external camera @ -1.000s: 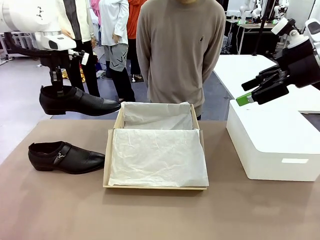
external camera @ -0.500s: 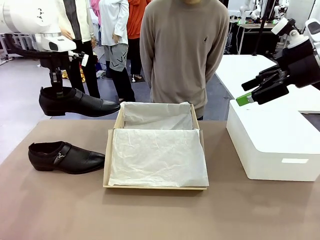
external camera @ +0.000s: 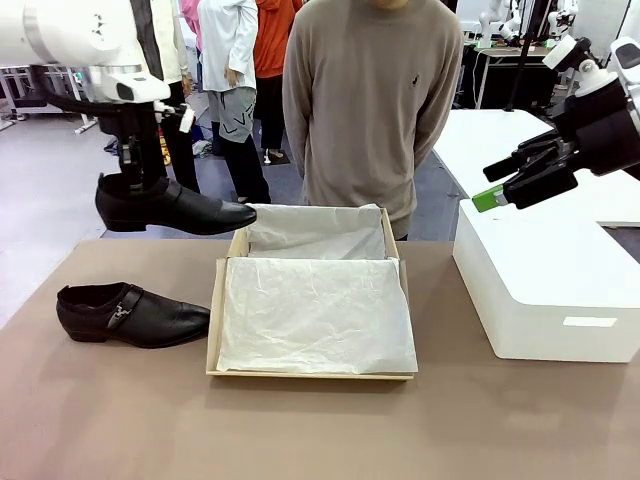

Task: Pack the shoes into the box.
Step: Place one shoe of the Shoes into the Shoes Box.

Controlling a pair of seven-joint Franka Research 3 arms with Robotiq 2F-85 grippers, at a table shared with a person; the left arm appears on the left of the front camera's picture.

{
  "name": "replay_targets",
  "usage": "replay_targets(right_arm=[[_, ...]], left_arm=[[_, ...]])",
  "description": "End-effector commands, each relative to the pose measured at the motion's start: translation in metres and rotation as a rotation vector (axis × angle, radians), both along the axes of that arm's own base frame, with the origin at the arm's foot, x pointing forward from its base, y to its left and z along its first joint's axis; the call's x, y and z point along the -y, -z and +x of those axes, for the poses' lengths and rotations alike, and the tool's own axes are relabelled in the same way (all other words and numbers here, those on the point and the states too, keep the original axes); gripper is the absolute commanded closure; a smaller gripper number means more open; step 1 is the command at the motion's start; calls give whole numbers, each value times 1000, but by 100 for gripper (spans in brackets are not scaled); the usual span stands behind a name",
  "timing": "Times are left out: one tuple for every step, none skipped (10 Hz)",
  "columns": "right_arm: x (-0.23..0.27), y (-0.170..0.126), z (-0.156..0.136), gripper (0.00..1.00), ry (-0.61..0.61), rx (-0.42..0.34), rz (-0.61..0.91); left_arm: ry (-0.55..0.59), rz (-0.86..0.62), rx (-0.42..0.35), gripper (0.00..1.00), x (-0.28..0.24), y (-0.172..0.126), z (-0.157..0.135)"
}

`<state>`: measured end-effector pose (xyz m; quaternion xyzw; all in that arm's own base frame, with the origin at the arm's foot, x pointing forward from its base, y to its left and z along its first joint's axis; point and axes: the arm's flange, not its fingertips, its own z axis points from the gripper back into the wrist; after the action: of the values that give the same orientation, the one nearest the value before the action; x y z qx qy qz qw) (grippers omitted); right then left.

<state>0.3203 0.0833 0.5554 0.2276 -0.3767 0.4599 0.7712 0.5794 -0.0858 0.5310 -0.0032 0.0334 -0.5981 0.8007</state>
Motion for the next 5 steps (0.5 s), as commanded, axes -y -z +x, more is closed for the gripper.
replay_targets(right_arm=[[0, 0, 4, 0, -24, 17, 14], [0, 0, 4, 0, -24, 17, 14], [0, 0, 4, 0, -24, 17, 14], [0, 0, 4, 0, -24, 17, 14], [0, 0, 4, 0, -24, 17, 14]], left_arm=[[-19, -27, -49, 100, 27, -24, 17], [-13, -28, -68, 100, 40, -30, 22], [-9, -29, -84, 100, 54, -36, 27], [-5, -42, -95, 100, 68, -39, 31], [0, -69, -114, 100, 87, -38, 34]])
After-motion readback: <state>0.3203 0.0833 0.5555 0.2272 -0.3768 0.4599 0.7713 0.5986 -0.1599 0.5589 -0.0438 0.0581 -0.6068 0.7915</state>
